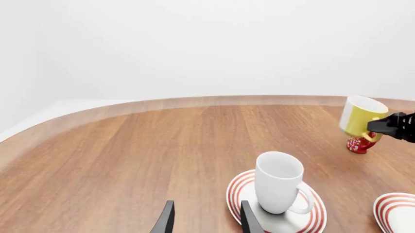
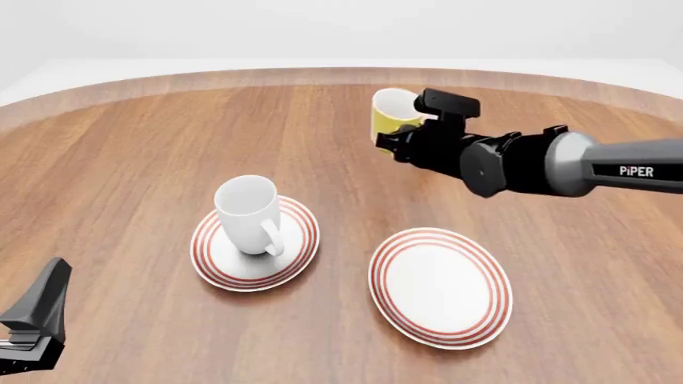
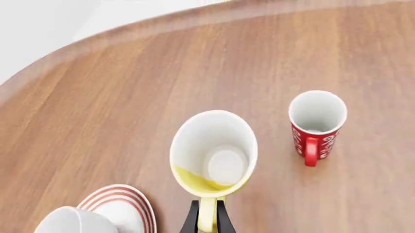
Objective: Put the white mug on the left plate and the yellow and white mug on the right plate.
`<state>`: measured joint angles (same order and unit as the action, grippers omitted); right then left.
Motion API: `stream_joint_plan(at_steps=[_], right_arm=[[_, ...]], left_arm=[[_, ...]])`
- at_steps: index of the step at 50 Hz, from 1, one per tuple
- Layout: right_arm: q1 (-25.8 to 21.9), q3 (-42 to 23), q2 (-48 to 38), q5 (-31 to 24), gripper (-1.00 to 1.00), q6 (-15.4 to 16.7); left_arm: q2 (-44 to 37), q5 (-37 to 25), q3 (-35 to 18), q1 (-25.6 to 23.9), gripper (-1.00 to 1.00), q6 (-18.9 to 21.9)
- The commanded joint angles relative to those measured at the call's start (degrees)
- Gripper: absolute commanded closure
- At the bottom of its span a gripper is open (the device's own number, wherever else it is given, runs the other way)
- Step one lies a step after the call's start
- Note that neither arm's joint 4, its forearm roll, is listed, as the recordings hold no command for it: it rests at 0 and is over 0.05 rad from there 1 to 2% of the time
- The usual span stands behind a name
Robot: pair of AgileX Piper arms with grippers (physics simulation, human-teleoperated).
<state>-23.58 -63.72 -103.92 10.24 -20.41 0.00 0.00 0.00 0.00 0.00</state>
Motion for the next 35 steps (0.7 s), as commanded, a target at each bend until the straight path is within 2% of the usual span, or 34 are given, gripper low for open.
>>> stream_joint_plan(at_steps=[1, 13, 35], right_arm=[[-0.21, 4.52, 5.79, 0.53, 1.0, -0.15], [-0.81, 10.87, 13.14, 0.87, 1.0, -0.52], [-1.29, 20.46, 21.52, 2.04, 1.0, -0.95]], left_arm=[[0.0, 0.0, 0.0, 0.0, -1.0, 0.0], [0.0, 0.0, 0.0, 0.0, -1.0, 0.0], [0.0, 0.0, 0.0, 0.0, -1.0, 0.0]])
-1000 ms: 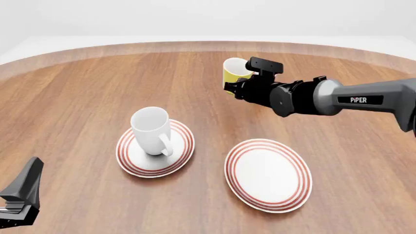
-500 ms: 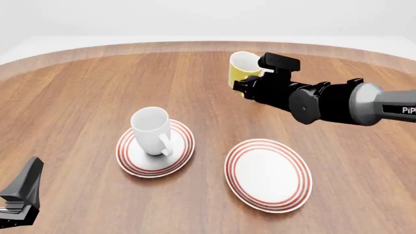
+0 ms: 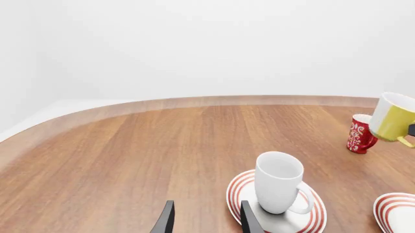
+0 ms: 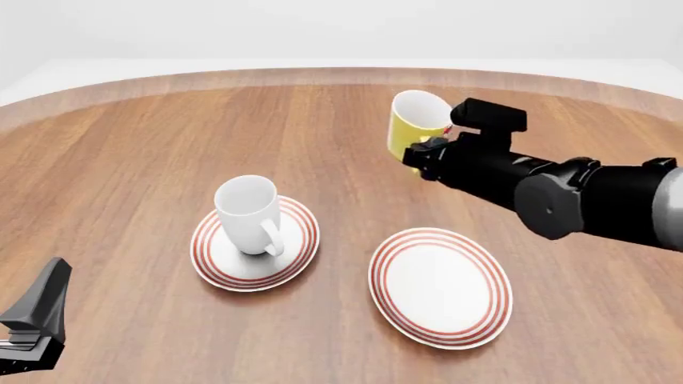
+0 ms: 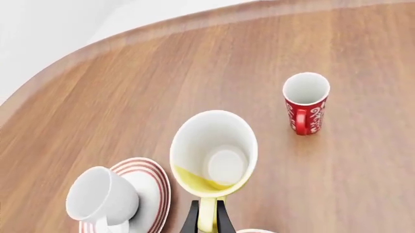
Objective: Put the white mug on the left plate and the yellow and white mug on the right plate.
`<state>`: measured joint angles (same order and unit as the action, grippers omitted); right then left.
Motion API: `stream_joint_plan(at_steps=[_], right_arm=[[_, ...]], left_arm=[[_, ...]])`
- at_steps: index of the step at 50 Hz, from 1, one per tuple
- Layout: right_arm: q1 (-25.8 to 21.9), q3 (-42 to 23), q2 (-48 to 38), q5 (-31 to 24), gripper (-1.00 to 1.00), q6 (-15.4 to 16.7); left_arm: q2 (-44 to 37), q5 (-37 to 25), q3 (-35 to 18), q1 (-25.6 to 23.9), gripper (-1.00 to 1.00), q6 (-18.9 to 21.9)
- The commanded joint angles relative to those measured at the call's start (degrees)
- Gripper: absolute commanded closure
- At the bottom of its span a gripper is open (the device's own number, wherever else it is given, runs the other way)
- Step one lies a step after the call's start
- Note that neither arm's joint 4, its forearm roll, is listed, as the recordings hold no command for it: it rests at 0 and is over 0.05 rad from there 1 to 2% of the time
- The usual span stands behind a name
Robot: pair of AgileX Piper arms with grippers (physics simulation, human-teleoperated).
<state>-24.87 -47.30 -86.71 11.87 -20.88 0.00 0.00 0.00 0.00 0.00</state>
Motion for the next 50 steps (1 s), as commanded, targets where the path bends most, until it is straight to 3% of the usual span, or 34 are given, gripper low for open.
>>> stream_joint_plan(at_steps=[1, 50], right_arm=[[0.11, 4.39, 4.54, 0.45, 1.0, -0.41], [-1.52, 20.05, 24.65, -3.15, 1.0, 0.65]], left_arm=[[0.0, 0.0, 0.0, 0.0, -1.0, 0.0], [0.0, 0.0, 0.0, 0.0, -1.0, 0.0]])
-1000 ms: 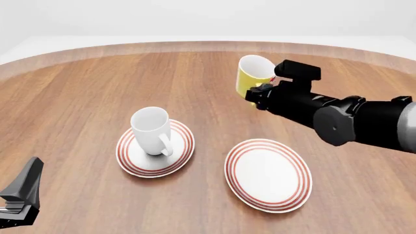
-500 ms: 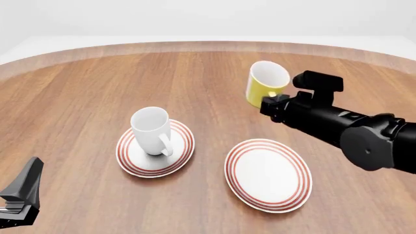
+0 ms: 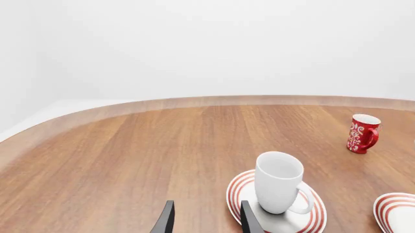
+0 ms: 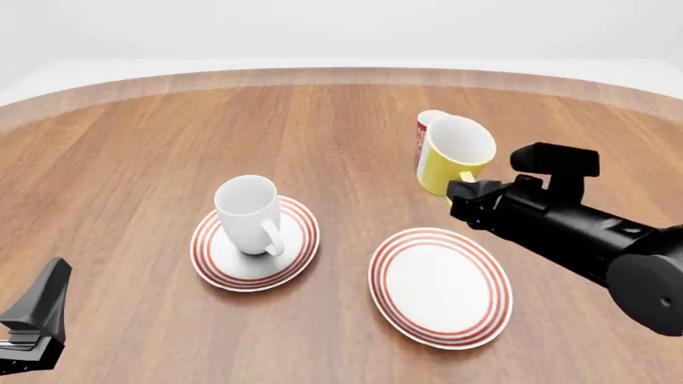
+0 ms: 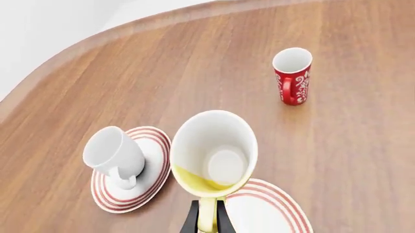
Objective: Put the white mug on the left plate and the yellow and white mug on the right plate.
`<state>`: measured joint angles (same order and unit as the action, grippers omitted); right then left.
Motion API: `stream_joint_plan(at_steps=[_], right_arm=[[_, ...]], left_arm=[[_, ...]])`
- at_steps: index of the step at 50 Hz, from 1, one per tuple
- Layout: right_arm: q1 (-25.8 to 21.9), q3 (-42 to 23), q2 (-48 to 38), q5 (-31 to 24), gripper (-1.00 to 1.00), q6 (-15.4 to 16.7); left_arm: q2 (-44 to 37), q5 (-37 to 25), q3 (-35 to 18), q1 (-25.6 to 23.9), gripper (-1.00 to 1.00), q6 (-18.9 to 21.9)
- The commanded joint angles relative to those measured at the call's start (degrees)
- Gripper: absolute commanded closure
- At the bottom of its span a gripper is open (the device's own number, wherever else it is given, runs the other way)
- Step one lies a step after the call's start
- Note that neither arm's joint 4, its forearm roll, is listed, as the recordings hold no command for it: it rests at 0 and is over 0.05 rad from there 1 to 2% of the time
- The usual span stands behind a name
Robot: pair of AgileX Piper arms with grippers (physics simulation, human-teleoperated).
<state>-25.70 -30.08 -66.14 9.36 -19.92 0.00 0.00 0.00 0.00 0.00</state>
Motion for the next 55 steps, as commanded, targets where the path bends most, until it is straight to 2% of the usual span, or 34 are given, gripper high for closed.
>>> stream_joint_plan(at_steps=[1, 24, 55], right_arm=[[-0.73, 3.0, 4.47, -0.81, 1.0, -0.32], [-1.36, 7.66, 9.16, -1.16, 1.0, -0.31], [-2.93, 12.4, 10.82, 0.73, 1.0, -0.24]], left_arm=[[0.0, 0.0, 0.0, 0.0, -1.0, 0.0], [0.0, 0.0, 0.0, 0.0, -1.0, 0.0], [0.0, 0.0, 0.0, 0.0, -1.0, 0.0]])
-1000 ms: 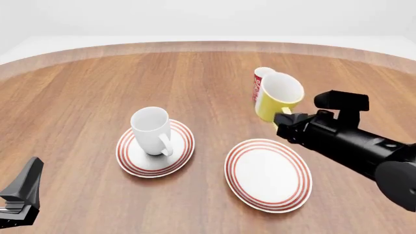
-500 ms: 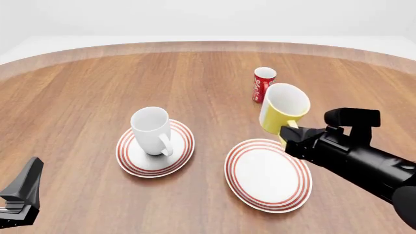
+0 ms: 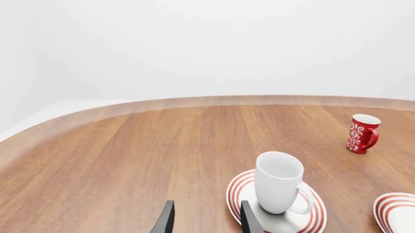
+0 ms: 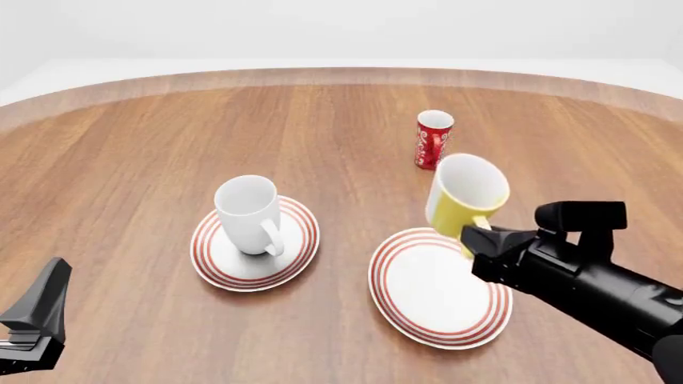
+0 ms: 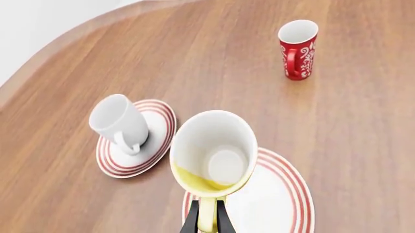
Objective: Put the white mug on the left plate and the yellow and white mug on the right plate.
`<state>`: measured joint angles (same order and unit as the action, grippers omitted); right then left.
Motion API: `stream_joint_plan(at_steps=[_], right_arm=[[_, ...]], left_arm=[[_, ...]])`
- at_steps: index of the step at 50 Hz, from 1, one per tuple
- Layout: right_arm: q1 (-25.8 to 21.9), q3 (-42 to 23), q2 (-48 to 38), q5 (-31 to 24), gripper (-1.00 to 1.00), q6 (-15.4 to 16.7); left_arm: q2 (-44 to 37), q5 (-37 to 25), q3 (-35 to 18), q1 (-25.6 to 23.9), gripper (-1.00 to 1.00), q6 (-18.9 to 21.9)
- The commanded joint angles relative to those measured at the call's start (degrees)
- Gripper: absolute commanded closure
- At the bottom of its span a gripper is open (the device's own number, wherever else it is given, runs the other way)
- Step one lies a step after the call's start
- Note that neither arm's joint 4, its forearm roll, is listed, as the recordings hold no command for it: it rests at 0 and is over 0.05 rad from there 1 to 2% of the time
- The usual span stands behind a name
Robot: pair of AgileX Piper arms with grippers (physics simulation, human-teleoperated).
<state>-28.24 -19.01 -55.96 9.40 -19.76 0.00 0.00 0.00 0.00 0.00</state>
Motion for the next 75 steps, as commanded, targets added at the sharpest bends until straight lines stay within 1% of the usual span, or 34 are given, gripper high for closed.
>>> stream_joint_plan(at_steps=[1, 16, 38, 58, 65, 75], right_arm=[[-0.33, 1.51, 0.53, 0.87, 1.0, -0.42], [0.09, 3.78, -1.2, 3.94, 1.0, -0.77], [0.19, 5.54, -6.29, 9.03, 1.0, -0.91], [0.12, 6.06, -9.67, 11.71, 1.0, -0.91], [-0.17, 6.53, -12.27, 13.83, 1.0, -0.97], [0.26, 6.69, -13.29, 14.49, 1.0, -0.83]], left_arm=[[0.0, 0.0, 0.0, 0.0, -1.0, 0.0], [0.0, 0.0, 0.0, 0.0, -1.0, 0.0], [0.0, 0.0, 0.0, 0.0, -1.0, 0.0], [0.0, 0.0, 0.0, 0.0, -1.0, 0.0], [0.0, 0.0, 0.0, 0.0, -1.0, 0.0], [0.0, 0.0, 0.0, 0.0, -1.0, 0.0]])
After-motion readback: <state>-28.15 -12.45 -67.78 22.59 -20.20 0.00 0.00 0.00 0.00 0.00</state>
